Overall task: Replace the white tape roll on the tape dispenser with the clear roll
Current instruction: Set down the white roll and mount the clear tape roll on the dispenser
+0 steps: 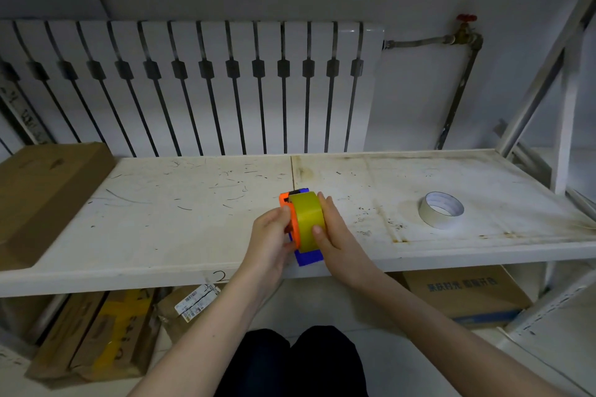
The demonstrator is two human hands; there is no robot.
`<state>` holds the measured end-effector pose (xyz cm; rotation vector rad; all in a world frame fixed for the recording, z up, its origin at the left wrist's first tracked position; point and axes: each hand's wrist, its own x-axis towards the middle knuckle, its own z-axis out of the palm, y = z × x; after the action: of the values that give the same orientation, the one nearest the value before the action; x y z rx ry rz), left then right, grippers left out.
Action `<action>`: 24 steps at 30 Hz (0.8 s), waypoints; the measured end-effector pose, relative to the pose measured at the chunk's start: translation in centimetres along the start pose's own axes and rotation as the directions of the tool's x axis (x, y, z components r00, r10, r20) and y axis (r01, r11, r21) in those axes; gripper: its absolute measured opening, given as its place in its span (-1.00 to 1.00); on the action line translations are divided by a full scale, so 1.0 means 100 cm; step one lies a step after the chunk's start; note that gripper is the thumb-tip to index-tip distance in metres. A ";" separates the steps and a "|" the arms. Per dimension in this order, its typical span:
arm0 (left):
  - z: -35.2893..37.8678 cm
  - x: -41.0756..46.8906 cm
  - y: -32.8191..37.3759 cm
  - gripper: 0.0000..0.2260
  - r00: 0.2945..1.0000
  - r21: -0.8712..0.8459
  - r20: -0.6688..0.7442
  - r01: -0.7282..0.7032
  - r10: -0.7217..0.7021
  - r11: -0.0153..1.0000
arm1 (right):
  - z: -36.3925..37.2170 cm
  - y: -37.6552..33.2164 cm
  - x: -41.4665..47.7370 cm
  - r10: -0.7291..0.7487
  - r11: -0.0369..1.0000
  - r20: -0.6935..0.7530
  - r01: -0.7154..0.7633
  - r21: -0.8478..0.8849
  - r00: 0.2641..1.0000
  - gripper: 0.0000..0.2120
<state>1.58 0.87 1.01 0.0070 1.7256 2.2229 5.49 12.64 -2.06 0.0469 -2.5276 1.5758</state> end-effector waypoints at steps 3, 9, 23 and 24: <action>-0.003 0.004 0.005 -0.77 1.000 -0.007 0.029 -0.004 0.004 1.000 | 0.001 -0.003 0.003 -0.015 1.000 0.002 0.015 0.000 1.000 -0.43; -0.020 0.010 -0.002 -0.77 0.996 0.130 0.078 -0.046 0.036 0.990 | -0.005 0.007 0.001 -0.046 0.998 0.070 0.048 -0.026 0.996 -0.52; -0.034 0.022 -0.027 -0.76 0.977 0.395 0.210 -0.052 -0.035 0.917 | -0.018 0.018 0.029 0.107 0.973 0.090 -0.086 -0.214 0.990 -0.43; -0.035 0.023 -0.027 -0.76 0.977 0.388 0.211 -0.049 -0.037 0.920 | -0.017 0.020 0.031 0.106 0.972 0.094 -0.083 -0.221 0.990 -0.41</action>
<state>-0.61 -1.30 -2.96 0.3339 2.0099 1.7647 2.46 15.25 -2.62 -0.0184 -2.8084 1.3521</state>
